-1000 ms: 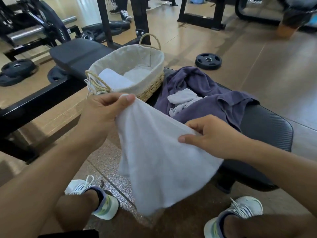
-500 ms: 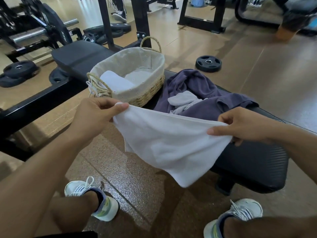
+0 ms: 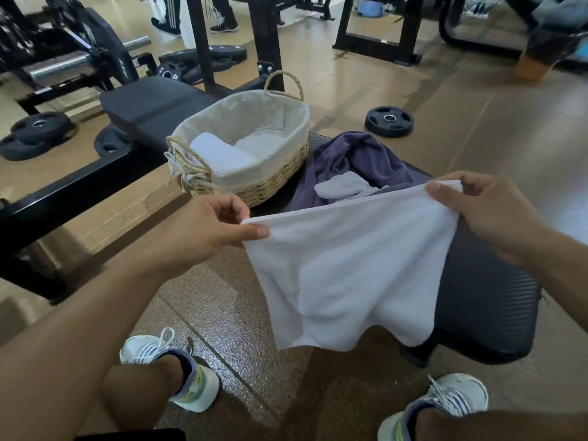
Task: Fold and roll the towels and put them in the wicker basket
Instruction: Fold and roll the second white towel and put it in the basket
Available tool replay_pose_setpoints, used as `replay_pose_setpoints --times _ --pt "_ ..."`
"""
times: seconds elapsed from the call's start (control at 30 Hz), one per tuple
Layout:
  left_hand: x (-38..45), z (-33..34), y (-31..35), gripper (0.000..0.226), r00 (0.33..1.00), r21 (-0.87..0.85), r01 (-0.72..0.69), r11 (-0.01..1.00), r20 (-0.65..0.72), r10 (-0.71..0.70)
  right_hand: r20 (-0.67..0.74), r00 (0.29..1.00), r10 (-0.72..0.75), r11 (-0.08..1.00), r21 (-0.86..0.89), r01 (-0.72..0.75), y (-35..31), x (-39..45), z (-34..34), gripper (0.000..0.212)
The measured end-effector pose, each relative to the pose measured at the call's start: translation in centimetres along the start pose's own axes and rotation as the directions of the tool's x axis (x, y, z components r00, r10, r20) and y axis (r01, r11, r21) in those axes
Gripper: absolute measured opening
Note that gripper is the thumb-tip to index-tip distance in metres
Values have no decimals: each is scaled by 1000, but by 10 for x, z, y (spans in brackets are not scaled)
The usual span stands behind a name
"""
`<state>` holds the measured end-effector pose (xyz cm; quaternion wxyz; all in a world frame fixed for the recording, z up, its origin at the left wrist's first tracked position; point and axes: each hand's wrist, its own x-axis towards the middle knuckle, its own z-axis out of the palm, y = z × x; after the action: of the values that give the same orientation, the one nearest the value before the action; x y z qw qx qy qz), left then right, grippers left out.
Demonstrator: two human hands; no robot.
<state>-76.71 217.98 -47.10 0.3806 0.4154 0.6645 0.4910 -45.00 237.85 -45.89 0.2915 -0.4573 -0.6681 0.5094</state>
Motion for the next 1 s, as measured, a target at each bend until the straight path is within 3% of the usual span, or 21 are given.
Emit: replay_pose_setpoints --times 0.1,0.23,0.4,0.57,0.7,0.9,1.0 --pt "3 4 -4 29 999 -21 16 1000 -42 -17 -101 993 -57 987 -154 40 5 0 2 21" --pt "7 10 -5 21 983 -110 47 993 -173 -66 -83 987 -139 937 -332 104 -1 -2 7 29" --pt "8 10 -4 27 946 -155 74 985 -301 -118 -59 998 -16 983 -184 4 -6 -2 15 35" --pt "2 25 -9 25 924 -159 53 986 -367 -109 -44 999 -10 983 -183 2 -14 -18 32 23" --pt "-10 42 -7 29 932 -93 -35 995 -363 -1 193 979 69 997 27 -76 -29 -47 61 14" --pt "-30 62 -1 33 973 -114 -95 989 -221 68 575 817 -35 998 -28 62 -43 -80 85 25" --pt "-39 66 2 31 991 -172 -108 979 -101 92 631 773 -62 985 -86 150 -41 -84 88 25"
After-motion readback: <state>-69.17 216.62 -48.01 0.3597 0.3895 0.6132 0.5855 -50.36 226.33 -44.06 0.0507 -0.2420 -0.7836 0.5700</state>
